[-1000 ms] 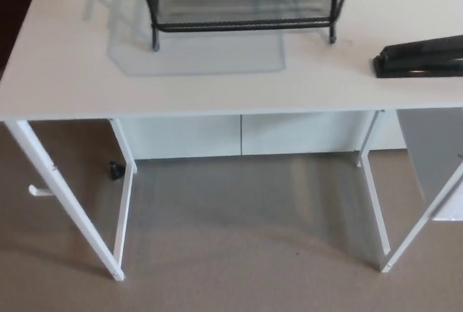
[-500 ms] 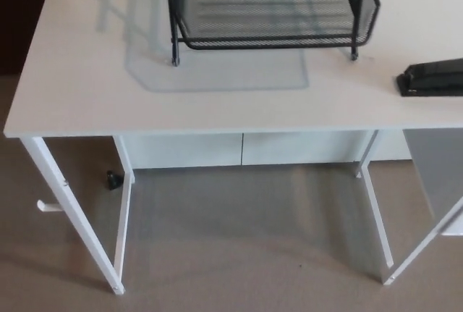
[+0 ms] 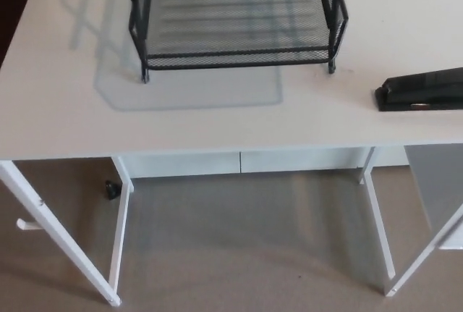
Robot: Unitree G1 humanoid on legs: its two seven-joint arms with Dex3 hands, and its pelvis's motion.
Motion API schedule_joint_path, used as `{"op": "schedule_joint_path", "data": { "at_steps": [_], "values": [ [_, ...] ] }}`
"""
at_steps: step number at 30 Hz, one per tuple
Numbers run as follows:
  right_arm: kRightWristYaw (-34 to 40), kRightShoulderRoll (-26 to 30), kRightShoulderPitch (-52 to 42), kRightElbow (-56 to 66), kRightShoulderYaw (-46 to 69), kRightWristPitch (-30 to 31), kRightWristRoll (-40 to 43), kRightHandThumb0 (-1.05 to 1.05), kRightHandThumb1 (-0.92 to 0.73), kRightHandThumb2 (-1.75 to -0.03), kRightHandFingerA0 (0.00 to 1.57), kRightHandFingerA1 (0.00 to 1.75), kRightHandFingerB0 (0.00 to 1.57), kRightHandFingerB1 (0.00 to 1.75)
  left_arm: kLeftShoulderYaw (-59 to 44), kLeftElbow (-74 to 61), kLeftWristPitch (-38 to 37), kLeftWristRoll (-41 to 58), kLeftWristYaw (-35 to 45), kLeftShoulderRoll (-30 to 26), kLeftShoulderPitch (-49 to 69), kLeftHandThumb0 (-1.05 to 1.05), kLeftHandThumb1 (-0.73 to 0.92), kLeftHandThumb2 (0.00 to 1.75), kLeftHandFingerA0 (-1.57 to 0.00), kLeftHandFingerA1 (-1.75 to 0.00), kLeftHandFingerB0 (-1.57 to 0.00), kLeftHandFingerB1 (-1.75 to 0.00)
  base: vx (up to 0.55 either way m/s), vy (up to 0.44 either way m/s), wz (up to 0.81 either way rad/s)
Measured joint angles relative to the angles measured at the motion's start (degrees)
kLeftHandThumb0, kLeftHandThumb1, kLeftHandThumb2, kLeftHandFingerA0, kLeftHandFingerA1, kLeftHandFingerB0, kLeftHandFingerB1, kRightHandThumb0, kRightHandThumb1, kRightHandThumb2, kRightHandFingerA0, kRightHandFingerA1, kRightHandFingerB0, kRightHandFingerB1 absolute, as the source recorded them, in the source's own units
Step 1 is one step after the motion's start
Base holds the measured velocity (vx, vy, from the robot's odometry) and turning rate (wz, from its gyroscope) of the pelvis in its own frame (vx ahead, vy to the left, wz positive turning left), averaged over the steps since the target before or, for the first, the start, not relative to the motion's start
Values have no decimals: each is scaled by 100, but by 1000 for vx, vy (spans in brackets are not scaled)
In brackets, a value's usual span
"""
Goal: The robot walks towards a desk on which a file tray is kept in the middle and a stapler is kept to its right. The robot lifts the stapler using its right hand and places it on the file tray.
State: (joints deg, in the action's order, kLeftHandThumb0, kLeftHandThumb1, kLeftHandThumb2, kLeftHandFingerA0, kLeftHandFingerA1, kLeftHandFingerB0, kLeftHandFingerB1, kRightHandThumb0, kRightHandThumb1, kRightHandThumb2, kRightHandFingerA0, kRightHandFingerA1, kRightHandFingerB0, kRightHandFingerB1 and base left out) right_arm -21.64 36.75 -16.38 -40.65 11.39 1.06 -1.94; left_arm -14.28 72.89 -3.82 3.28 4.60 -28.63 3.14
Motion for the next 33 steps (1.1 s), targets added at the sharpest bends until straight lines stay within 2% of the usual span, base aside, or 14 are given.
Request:
{"op": "schedule_joint_path", "data": {
  "at_steps": [3,4,6,7,8,12,13,20,21,25,27,30,31,33],
  "values": [
    [21,-3,-16,-34,10,-16,-1,-63,-56,-57,40,48,13,30,11,-3,0,-5,-3,0,9,-86,78,132,-11,-74,-9,-65,32,28,-6],
    [46,-8,-41,-31,20,-47,0,-71,-49,-85,34,54,6,36,11,1,0,-5,-4,-1,10,-86,78,132,-9,-73,-10,-64,35,64,-8],
    [63,-1,-109,25,16,-69,-7,-67,-61,-58,35,44,10,28,12,24,0,-7,-5,-1,11,-86,80,133,-11,-74,-9,-65,55,122,-4],
    [54,0,-122,45,17,-56,-5,-38,-36,-95,2,51,0,50,23,36,0,-11,-7,-1,17,-85,78,132,-10,-73,-9,-64,64,158,-8],
    [50,4,-117,69,1,-26,-11,-69,-43,-83,5,48,5,33,20,41,0,-9,-8,-2,21,-86,78,132,-13,-75,-7,-66,48,187,-13],
    [-17,17,-47,103,-46,70,-11,-65,-40,-83,0,44,5,32,18,39,0,-11,-21,-27,-4,-87,77,132,-14,-75,-7,-66,53,278,5],
    [-47,9,-38,71,-47,74,1,-67,-46,-81,24,55,6,31,21,38,0,-11,-21,-37,-3,-86,77,131,-13,-74,-8,-66,111,105,8],
    [-164,25,88,-199,-62,26,4,-77,-46,-84,7,48,4,32,-6,20,0,-3,-18,-36,40,-87,77,131,-14,-76,-8,-67,93,-37,6],
    [-159,33,87,-179,-90,28,-11,-37,-38,-96,3,52,0,50,-3,8,0,-4,-19,-36,49,-88,92,112,-21,-84,-13,-72,75,-132,10],
    [-160,-11,-1,50,-44,46,15,-37,-40,-96,2,51,0,51,-2,19,-1,-3,-23,1,74,-87,77,131,-11,-74,-9,-65,42,-257,5],
    [-150,20,27,14,22,47,23,-66,-41,-81,2,45,7,29,-3,33,-1,-3,-13,36,64,-84,79,132,-12,-73,-6,-65,40,-216,1],
    [-143,28,76,-58,32,55,19,-63,-58,-59,24,48,10,27,39,48,0,-15,-18,40,56,-89,77,130,-15,-75,-11,-67,12,-67,2],
    [-137,27,73,-73,34,53,16,-37,-39,-96,2,51,0,51,39,53,-1,-15,-20,40,56,-86,78,132,-11,-74,-9,-65,0,0,0],
    [-128,25,64,-76,48,28,17,-37,-39,-96,2,51,0,51,31,51,-1,-11,-16,40,60,-86,78,132,-11,-74,-9,-65,0,0,0]
  ]
}}
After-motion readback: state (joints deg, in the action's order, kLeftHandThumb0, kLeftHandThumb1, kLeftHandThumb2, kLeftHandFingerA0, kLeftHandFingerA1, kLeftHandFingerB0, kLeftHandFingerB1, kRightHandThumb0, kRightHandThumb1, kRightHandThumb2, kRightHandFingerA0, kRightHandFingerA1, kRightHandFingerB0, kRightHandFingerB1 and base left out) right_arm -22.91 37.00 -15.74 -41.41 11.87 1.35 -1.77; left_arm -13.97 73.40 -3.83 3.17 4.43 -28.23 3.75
